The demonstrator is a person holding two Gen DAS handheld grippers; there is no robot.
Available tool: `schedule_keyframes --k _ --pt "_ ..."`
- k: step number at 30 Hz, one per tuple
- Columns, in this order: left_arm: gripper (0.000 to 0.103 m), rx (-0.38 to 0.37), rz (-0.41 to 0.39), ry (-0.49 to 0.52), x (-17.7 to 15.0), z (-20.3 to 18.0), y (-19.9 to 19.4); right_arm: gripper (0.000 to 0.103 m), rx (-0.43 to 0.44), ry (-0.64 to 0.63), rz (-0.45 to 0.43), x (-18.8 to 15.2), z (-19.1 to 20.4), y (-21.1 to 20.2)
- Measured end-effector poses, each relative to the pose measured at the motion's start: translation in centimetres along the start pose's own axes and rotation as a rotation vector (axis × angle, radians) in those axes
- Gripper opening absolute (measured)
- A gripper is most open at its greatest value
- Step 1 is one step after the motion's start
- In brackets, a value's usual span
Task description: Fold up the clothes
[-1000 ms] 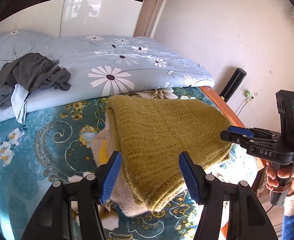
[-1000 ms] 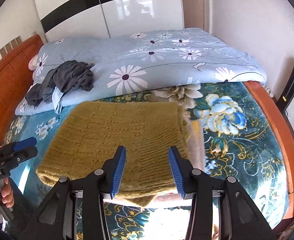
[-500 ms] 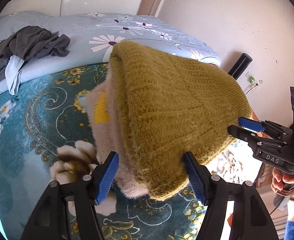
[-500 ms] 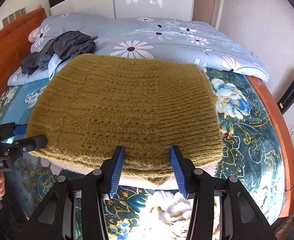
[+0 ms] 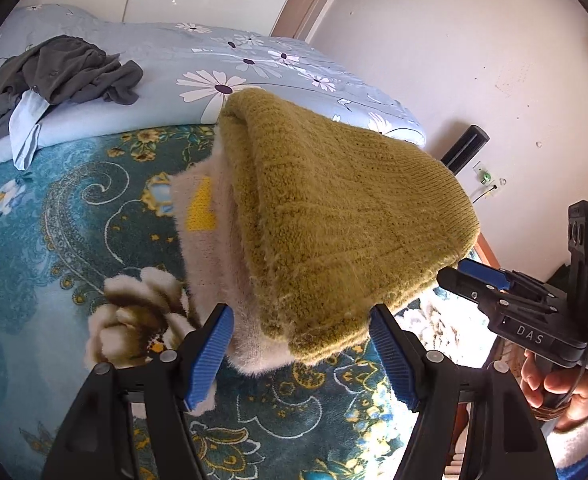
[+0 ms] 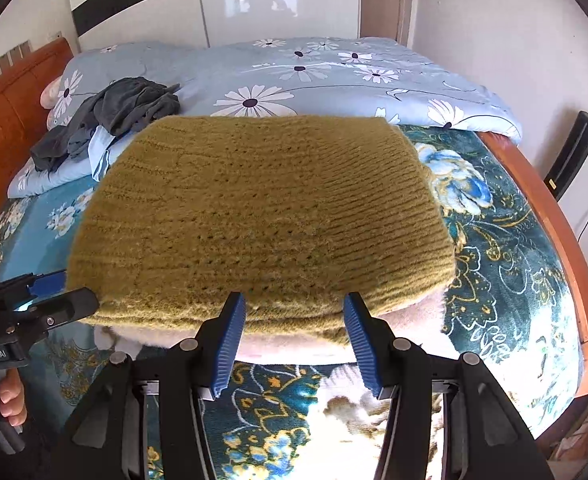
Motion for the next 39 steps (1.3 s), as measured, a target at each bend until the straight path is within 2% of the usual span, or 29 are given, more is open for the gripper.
schedule_keyframes --k 5,8,10,11,16,18,20,24,27,28,32,39 --pt "0.076 -0.015 0.005 0.016 -1.5 -0.2 -0.3 0.053 0.015 0.011 0.045 -1.8 1.3 0.1" --pt "0.086 0.004 -0.011 0.039 -2.4 -0.1 -0.5 0.053 0.020 0.038 0.081 -2.9 2.0 0.6" --pt "0.094 0.045 -0.038 0.065 -2.8 0.0 -0.7 0.053 0.023 0.056 0.098 -3.4 2.4 0.8" --pt "0.103 0.068 -0.053 0.078 -3.0 0.0 -0.8 0.053 0.023 0.063 0.107 -3.5 2.7 0.9" --pt "0.103 0.147 -0.103 0.130 -4.1 0.3 -1.2 0.053 0.009 0.059 0.129 -4.2 4.4 1.2" --pt "0.103 0.160 -0.104 0.150 -4.5 0.3 -1.1 0.054 -0.010 0.062 0.120 -4.3 5.0 1.1" --pt "0.103 0.163 -0.100 0.170 -4.9 0.5 -0.9 0.063 -0.020 0.079 0.121 -4.5 5.5 1.2" --pt "0.103 0.161 -0.086 0.155 -5.5 1.5 -0.7 0.064 -0.036 0.108 0.132 -4.9 6.4 1.3" --pt "0.103 0.158 -0.090 0.123 -5.5 2.2 -0.8 0.084 -0.056 0.126 0.127 -5.1 6.8 1.2" --pt "0.103 0.171 -0.096 0.124 -5.5 2.3 -0.9 0.087 -0.063 0.132 0.120 -4.9 6.8 1.3" --pt "0.103 0.214 -0.100 0.132 -5.4 2.7 -0.9 0.087 -0.085 0.143 0.109 -4.6 7.3 1.0" --pt "0.103 0.196 -0.074 0.169 -5.9 2.2 -0.3 0.087 -0.171 0.123 0.083 -3.7 8.1 0.4"
Point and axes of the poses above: each gripper's, at about its wrist camera, not at the fingertips, and y roughly the way its jaws point, z to its left, x to its top, the point moved 4 cm from there along y, roughly the way its jaws point, and after that the axes turned 10 degrees about -x, right-handed, at the moved point
